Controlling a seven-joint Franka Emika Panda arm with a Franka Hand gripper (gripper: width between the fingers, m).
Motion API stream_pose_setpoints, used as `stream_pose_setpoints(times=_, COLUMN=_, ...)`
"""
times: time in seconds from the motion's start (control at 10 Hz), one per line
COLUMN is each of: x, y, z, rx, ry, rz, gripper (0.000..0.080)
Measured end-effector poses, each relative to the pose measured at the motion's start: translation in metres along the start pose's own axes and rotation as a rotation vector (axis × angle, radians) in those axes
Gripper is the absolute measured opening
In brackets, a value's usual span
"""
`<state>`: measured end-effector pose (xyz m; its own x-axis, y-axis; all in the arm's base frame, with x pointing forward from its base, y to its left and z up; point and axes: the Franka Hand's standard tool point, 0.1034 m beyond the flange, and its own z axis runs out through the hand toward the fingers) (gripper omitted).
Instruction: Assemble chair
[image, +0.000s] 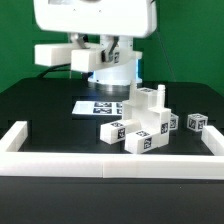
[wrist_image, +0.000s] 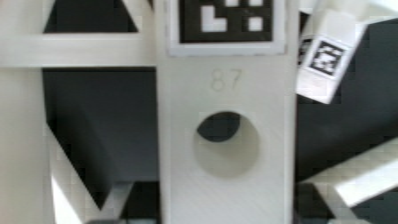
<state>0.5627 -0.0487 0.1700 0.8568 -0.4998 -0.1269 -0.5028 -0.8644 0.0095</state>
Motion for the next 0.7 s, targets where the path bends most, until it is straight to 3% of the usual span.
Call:
stream_pose_setpoints(times=0.1, x=-0.007, y=-0.014, z=0.002, rx=-0.005, ry=-0.002, rz=0.017, gripper=0.029)
stream_pose_setpoints(times=0.5, x=-0.006, y=-0.011, z=0.005, rx=-0.007, ry=-0.007, rz=0.021, gripper=0.029)
stream_pose_setpoints(times=0.7, x=-0.015, y=-0.02, z=0.009, rx=-0.002, ry=-0.016, rz=0.22, gripper=0.029)
